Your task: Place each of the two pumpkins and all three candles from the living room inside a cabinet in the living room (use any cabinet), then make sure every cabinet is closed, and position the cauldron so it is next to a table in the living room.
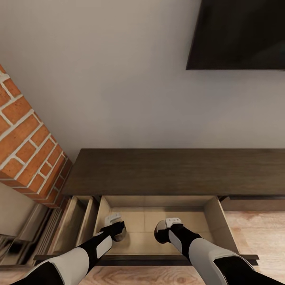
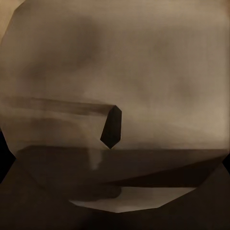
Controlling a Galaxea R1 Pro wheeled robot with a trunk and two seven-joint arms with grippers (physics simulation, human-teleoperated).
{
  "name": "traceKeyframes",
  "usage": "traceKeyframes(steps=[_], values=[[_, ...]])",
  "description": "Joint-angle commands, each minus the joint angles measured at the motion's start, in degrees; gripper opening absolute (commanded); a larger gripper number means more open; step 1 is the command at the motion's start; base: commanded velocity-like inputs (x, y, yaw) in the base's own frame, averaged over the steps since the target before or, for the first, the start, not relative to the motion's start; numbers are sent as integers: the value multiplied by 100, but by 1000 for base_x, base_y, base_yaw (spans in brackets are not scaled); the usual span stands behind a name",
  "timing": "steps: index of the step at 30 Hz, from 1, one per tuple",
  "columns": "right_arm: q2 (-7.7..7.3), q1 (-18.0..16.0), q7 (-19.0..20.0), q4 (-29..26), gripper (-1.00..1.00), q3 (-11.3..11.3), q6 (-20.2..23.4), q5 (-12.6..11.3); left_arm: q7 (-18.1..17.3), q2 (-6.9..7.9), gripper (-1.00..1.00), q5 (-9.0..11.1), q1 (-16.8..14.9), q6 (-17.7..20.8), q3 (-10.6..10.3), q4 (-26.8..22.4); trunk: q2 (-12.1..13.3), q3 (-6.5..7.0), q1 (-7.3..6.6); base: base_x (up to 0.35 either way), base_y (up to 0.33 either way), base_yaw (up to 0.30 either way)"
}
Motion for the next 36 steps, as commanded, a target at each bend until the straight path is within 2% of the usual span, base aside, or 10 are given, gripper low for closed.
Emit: traceKeyframes(steps=[1,15,36], values=[[1,0,1,-1,-100,0,0,-1,0,0,-100,-3,0,0,-1,-1,-42,-18,22,0,0,0],[0,0,1,-1,-100,0,0,5,0,0,-100,-10,0,0,-2,-8,-603,-270,330,0,0,0],[-7,0,1,-1,-100,0,-26,8,0,0,-100,-9,0,0,-2,-18,-683,-306,374,0,0,0]])
